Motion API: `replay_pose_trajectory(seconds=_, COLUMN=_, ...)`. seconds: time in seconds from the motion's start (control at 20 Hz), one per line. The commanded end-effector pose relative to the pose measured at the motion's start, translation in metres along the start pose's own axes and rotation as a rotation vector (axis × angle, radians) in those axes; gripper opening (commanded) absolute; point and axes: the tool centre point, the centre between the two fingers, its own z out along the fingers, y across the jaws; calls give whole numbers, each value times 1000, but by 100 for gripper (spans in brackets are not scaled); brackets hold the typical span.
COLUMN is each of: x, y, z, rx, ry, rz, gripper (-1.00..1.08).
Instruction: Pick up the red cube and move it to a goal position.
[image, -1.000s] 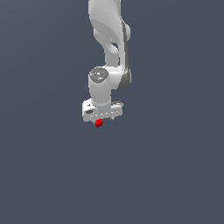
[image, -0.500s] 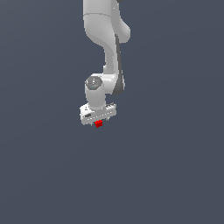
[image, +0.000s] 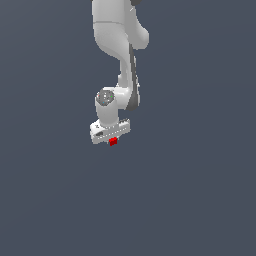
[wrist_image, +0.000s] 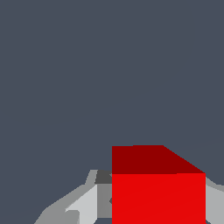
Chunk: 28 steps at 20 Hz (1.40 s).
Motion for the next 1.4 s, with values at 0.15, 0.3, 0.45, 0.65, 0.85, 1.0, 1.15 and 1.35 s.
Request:
replay_pose_trajectory(seconds=0.15, x=0, y=0, z=0, rx=0, ry=0, rz=-2, gripper=-100)
replay_pose_trajectory(seconds=0.3, x=0, y=0, z=0, rx=0, ry=0, rz=-2, gripper=-100)
replay_pose_trajectory(seconds=0.45, x=0, y=0, z=0, rx=0, ry=1, rz=-1, gripper=-100)
replay_pose_trajectory(seconds=0.65, x=3, y=-1, z=-7, rx=0, ry=1, rz=-1, gripper=-100)
replay_pose_trajectory(seconds=0.85, x=10, y=-2, z=-22, rx=0, ry=1, rz=-1, gripper=-100)
replay_pose_trajectory(seconds=1.0, x=17, y=-4, z=-38, rx=0, ry=1, rz=-1, gripper=-100)
replay_pose_trajectory(seconds=1.15, x=27, y=-7, z=-59, rx=0, ry=0, rz=-2, gripper=-100)
replay_pose_trajectory(seconds=1.35, x=43, y=-11, z=-94, rx=0, ry=0, rz=-2, gripper=-100)
